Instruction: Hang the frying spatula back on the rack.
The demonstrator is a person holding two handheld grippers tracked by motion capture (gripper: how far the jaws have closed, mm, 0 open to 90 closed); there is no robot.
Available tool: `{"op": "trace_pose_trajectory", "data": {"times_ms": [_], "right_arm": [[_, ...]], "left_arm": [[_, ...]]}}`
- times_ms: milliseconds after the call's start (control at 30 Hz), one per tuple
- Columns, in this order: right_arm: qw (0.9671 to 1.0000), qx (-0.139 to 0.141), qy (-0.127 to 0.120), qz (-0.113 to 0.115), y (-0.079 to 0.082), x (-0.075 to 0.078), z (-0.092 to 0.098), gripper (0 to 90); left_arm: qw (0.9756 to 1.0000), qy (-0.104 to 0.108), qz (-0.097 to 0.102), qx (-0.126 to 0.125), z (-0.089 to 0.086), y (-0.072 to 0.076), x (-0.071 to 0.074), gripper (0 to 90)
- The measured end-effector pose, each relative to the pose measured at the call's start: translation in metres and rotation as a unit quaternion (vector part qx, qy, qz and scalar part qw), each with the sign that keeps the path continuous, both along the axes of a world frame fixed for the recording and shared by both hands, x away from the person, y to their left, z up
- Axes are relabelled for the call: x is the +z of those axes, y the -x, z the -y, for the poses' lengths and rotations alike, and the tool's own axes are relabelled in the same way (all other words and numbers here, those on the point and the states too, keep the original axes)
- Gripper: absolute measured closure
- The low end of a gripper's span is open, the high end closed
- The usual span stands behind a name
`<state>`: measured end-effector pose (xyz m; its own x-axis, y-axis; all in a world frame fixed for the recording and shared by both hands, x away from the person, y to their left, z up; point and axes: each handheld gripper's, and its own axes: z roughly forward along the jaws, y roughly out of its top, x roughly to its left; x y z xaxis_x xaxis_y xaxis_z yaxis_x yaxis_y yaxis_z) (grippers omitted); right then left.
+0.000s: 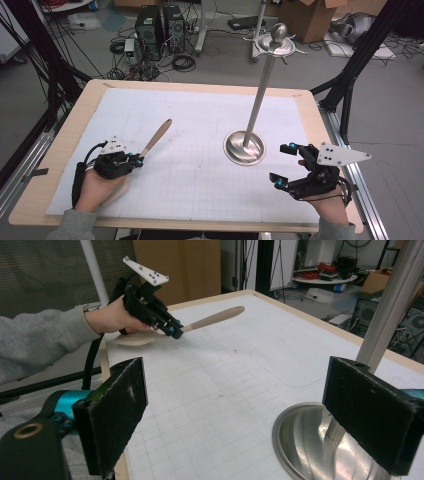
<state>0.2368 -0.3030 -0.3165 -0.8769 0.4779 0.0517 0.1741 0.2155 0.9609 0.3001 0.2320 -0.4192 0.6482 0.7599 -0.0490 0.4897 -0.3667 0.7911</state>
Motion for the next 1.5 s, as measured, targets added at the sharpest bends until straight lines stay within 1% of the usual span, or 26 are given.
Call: {"op": "trace_pose_trajectory", "data": {"times_ms": [67, 167, 267, 333, 467, 633, 767, 833, 933, 1067, 1100, 1133, 1167, 1200, 1233, 1300, 1333, 1367, 1400, 1500], "right_arm": [[1.0000, 0.000, 0.001, -0.001, 0.000, 0.000, -0.001, 9.7], [1.0000, 0.001, 0.001, -0.001, 0.000, 0.000, -0.001, 9.7], [1.0000, -0.001, -0.001, 0.002, 0.000, 0.000, 0.001, 9.7], [1.0000, -0.001, -0.002, -0.002, 0.000, 0.000, 0.002, 9.7], [1.0000, -0.002, -0.004, 0.001, 0.000, 0.000, 0.003, 9.7], [1.0000, -0.002, -0.004, 0.001, 0.001, 0.000, 0.003, 9.7], [1.0000, -0.002, -0.004, 0.002, 0.001, 0.000, 0.003, 9.7], [1.0000, -0.002, -0.003, 0.002, 0.001, 0.000, 0.003, 9.7], [1.0000, -0.003, -0.004, -0.004, 0.002, 0.000, 0.003, 9.7], [1.0000, -0.004, -0.004, 0.000, 0.002, -0.001, 0.004, 9.7], [1.0000, -0.005, -0.004, -0.002, 0.003, -0.001, 0.005, 9.7], [1.0000, -0.005, -0.004, 0.000, 0.003, -0.001, 0.005, 9.7], [1.0000, -0.006, -0.004, -0.004, 0.004, -0.001, 0.006, 9.7], [1.0000, -0.007, -0.004, 0.000, 0.004, -0.001, 0.006, 9.7], [1.0000, -0.009, -0.003, -0.002, 0.004, -0.001, 0.007, 9.7], [1.0000, -0.009, -0.003, 0.000, 0.005, -0.001, 0.008, 9.7], [0.9999, -0.010, -0.003, -0.001, 0.006, -0.001, 0.008, 9.7], [0.9999, -0.011, -0.004, -0.003, 0.007, 0.000, 0.009, 9.7], [0.9999, -0.012, -0.004, 0.001, 0.007, 0.000, 0.009, 9.7], [0.9999, -0.015, -0.005, -0.005, 0.009, -0.001, 0.010, 9.7]], "left_arm": [[1.0000, 0.003, 0.002, -0.002, 0.000, 0.001, 0.001, 77.9], [1.0000, 0.002, 0.004, -0.008, 0.000, 0.001, 0.004, 77.9], [0.9999, 0.011, 0.008, -0.008, 0.000, 0.002, 0.008, 77.9], [0.9998, 0.016, 0.009, -0.010, 0.000, 0.003, 0.011, 77.9], [0.9996, 0.012, 0.016, -0.019, 0.001, 0.004, 0.017, 77.9], [0.9994, 0.005, 0.020, -0.028, 0.006, 0.006, 0.021, 77.9], [0.9993, 0.009, 0.019, -0.031, 0.009, 0.006, 0.024, 77.9], [0.9992, 0.015, 0.020, -0.032, 0.009, 0.006, 0.026, 77.9], [0.9990, 0.019, 0.022, -0.034, 0.011, 0.007, 0.030, 77.8], [0.9988, 0.023, 0.026, -0.033, 0.012, 0.006, 0.036, 77.9], [0.9988, 0.025, 0.027, -0.032, 0.013, 0.006, 0.037, 77.9], [0.9987, 0.027, 0.029, -0.033, 0.013, 0.006, 0.039, 77.8], [0.9985, 0.029, 0.030, -0.034, 0.014, 0.006, 0.040, 77.8], [0.9985, 0.029, 0.034, -0.033, 0.014, 0.006, 0.042, 77.8], [0.9984, 0.029, 0.036, -0.032, 0.013, 0.006, 0.044, 77.8], [0.9980, 0.039, 0.040, -0.029, 0.013, 0.006, 0.048, 77.8], [0.9978, 0.039, 0.043, -0.030, 0.012, 0.006, 0.050, 77.8], [0.9977, 0.042, 0.044, -0.030, 0.013, 0.006, 0.052, 77.8], [0.9976, 0.042, 0.045, -0.031, 0.013, 0.005, 0.053, 77.8], [0.9973, 0.048, 0.047, -0.031, 0.014, 0.005, 0.057, 77.8]]}}
